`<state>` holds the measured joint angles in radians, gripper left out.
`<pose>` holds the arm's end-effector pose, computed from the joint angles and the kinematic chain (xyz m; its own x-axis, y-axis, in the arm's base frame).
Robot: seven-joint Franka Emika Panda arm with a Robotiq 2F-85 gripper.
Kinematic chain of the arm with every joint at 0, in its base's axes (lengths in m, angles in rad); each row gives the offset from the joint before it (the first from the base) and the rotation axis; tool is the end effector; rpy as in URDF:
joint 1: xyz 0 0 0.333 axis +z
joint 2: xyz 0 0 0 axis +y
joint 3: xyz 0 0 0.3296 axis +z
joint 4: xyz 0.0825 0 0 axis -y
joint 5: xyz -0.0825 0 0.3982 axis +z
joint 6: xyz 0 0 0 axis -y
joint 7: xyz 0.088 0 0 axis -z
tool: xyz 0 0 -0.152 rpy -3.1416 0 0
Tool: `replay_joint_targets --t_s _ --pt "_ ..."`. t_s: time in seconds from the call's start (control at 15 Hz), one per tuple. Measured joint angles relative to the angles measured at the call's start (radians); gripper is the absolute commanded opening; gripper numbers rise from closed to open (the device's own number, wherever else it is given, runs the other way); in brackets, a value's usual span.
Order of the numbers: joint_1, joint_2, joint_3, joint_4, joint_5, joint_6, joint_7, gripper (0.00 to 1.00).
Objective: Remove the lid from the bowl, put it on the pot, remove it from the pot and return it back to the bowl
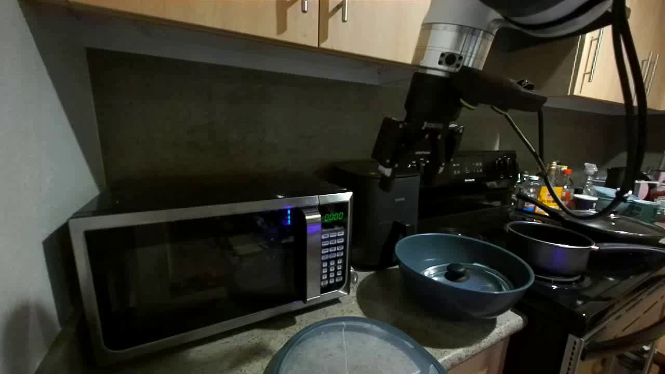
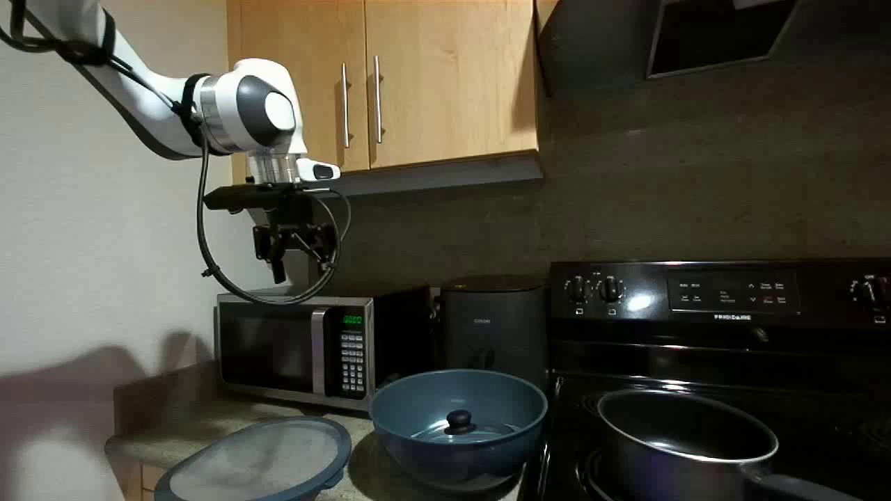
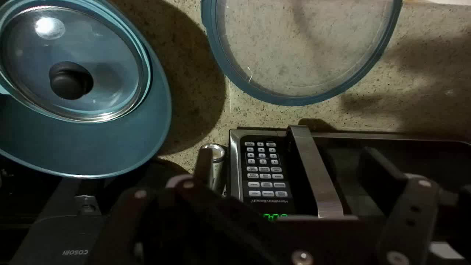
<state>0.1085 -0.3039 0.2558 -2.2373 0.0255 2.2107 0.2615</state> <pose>0.4734 0.1883 0.4807 0.9594 0.0834 0.2694 0.0917 -0.9956 -0.0183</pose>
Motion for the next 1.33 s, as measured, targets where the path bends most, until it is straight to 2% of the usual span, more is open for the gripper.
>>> replay_joint_targets --t_s 0.6,0.87,1.13,1.33 --pt "0.001 -0.002 -0.014 -0.004 0.003 -0.003 0.000 1.00" --pt "-0.023 -0.054 -0.113 -0.085 0.039 -0.002 0.006 1.00" --pt "-0.089 -0.156 -0.237 -0.235 0.108 0.002 0.006 1.00" --pt "-0.140 -0.206 -0.292 -0.317 0.155 0.016 0.006 1.00"
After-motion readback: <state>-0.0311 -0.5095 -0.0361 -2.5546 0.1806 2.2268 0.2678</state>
